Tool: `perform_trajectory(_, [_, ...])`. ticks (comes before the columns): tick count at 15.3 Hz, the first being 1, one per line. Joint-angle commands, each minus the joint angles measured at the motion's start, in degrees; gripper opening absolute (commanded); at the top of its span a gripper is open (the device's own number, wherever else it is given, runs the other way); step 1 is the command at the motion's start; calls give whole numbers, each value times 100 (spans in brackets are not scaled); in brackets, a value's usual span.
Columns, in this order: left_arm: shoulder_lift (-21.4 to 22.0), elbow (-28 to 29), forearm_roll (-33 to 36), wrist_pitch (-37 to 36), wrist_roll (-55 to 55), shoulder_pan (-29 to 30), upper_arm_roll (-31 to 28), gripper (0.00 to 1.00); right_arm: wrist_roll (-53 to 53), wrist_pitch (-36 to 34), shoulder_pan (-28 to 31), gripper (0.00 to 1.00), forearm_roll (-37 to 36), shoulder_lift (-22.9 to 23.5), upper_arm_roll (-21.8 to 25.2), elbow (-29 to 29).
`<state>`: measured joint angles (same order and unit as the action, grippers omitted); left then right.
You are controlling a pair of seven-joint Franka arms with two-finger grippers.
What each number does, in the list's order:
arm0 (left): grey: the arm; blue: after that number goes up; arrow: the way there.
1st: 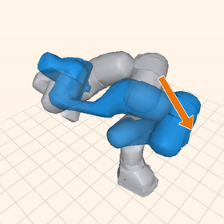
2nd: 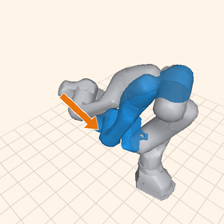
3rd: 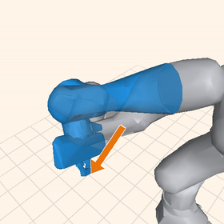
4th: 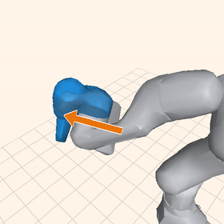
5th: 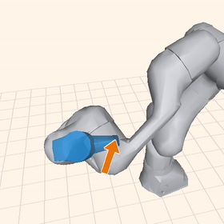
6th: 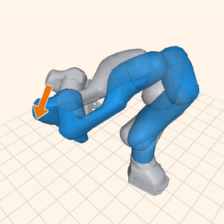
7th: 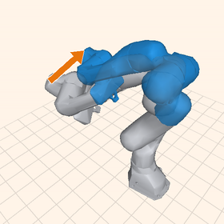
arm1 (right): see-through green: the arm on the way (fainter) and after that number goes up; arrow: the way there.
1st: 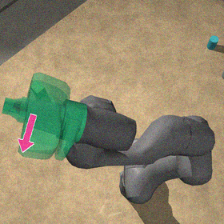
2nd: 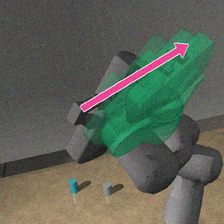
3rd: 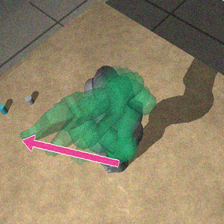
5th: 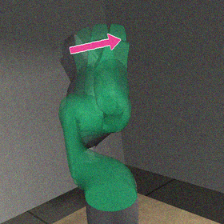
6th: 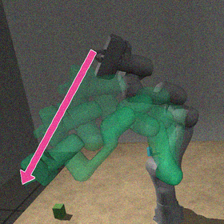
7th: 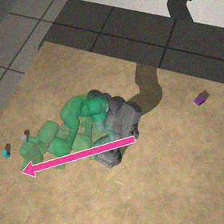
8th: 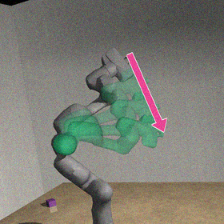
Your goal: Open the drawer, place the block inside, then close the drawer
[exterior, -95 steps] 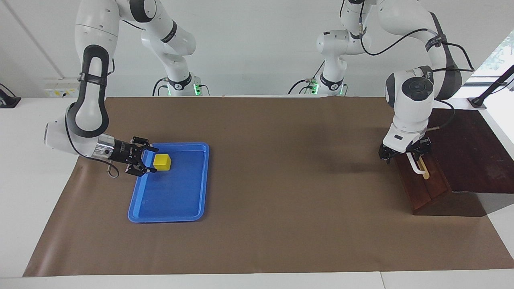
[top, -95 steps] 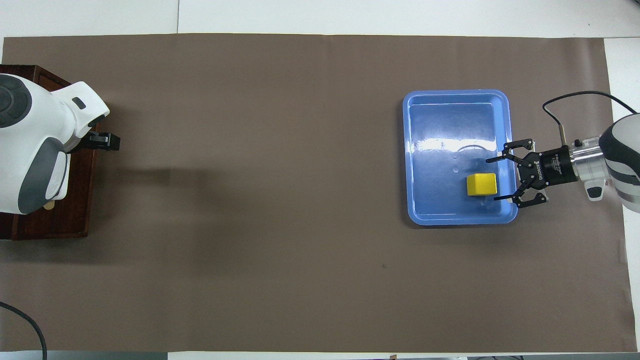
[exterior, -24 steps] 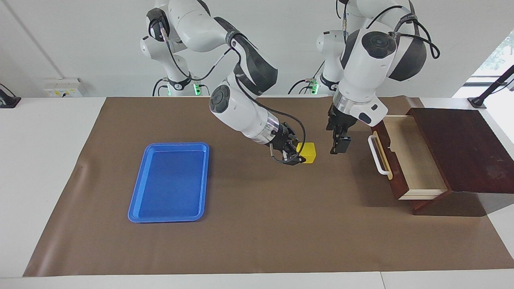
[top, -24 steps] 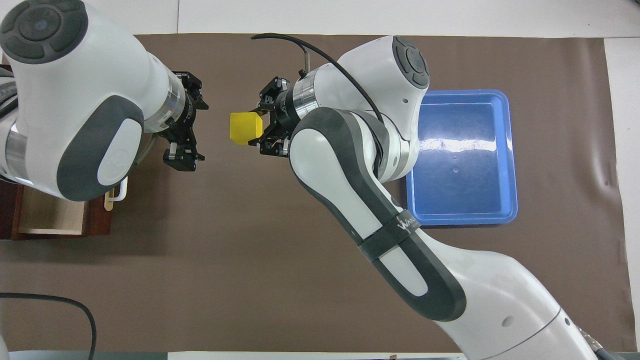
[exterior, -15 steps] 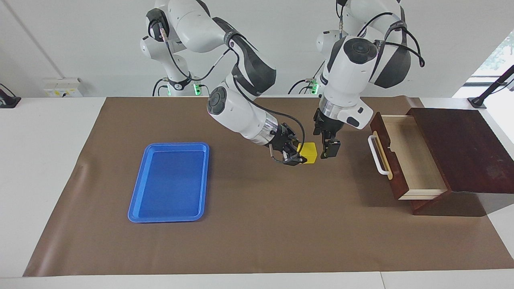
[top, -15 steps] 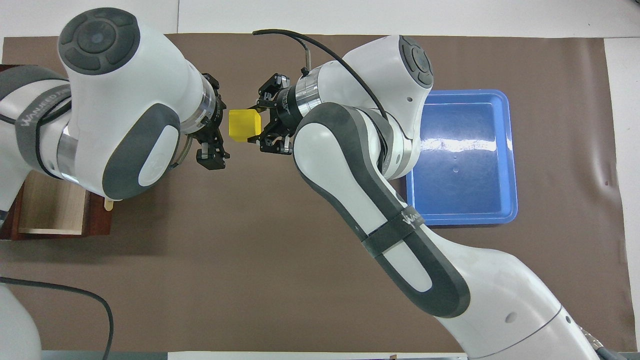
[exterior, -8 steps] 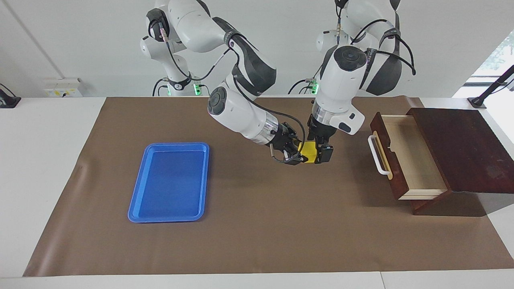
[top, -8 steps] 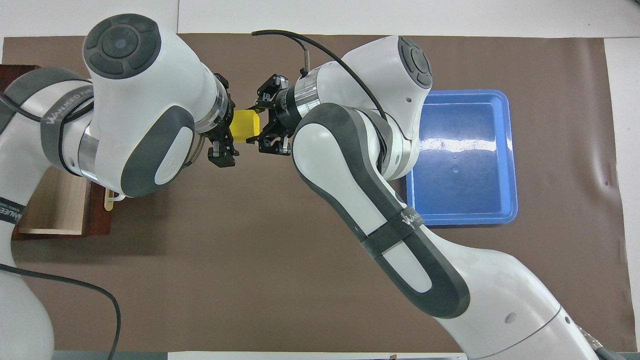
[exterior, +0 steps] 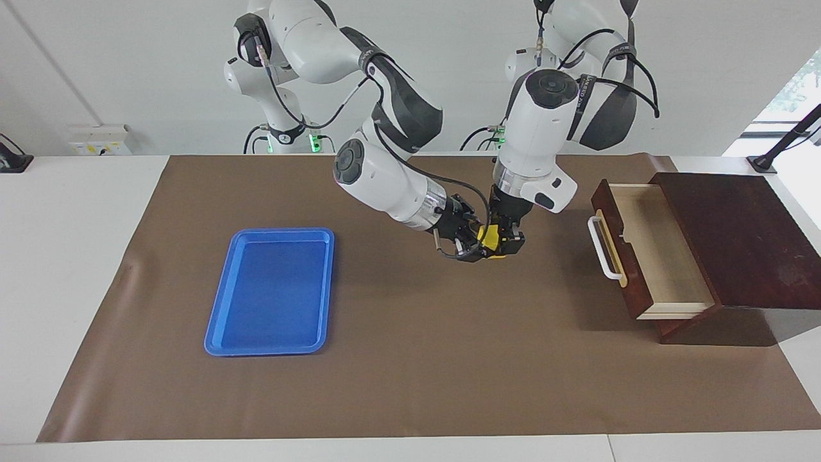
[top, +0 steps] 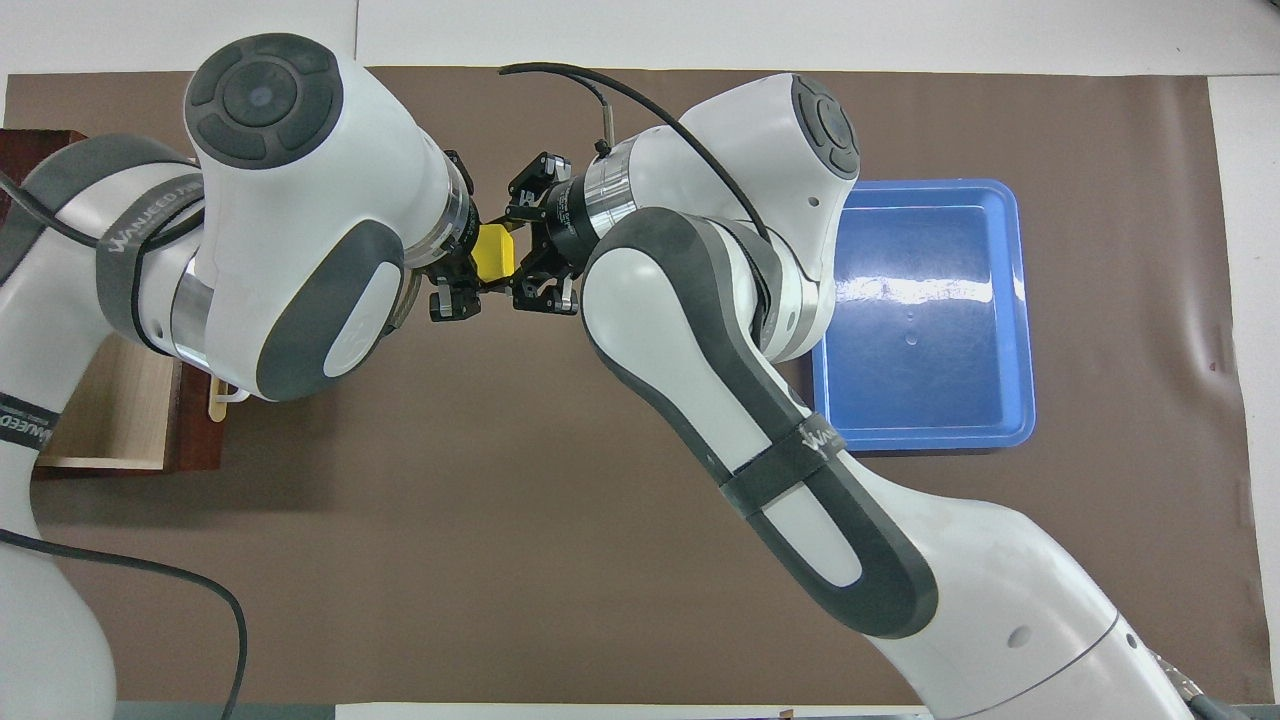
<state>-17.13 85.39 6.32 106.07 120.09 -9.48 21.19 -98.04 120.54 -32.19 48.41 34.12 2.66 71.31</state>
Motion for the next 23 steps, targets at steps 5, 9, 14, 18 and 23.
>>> perform_trajectory(5, [-107,-146,124,-289,146,-28,-1,0,31,102,54,95,142,24,-11,-91])
perform_trajectory(9, [-194,-698,133,-946,-2,51,-237,0,197,-39,414,100,55,-220,33,180])
perform_trajectory(14, [-159,-1401,-340,-2027,-1844,122,-1246,0,2206,-170,1178,100,-331,-1502,68,1919])
perform_trajectory(18, [-133,-1429,-798,-2126,-3199,113,-2441,0,3622,-1258,1837,100,-1770,-2005,68,2159])
perform_trajectory(23, [-98,-1184,-1351,-1688,-4634,87,-3743,0,5669,-2314,2365,100,-3238,-2594,68,2168])
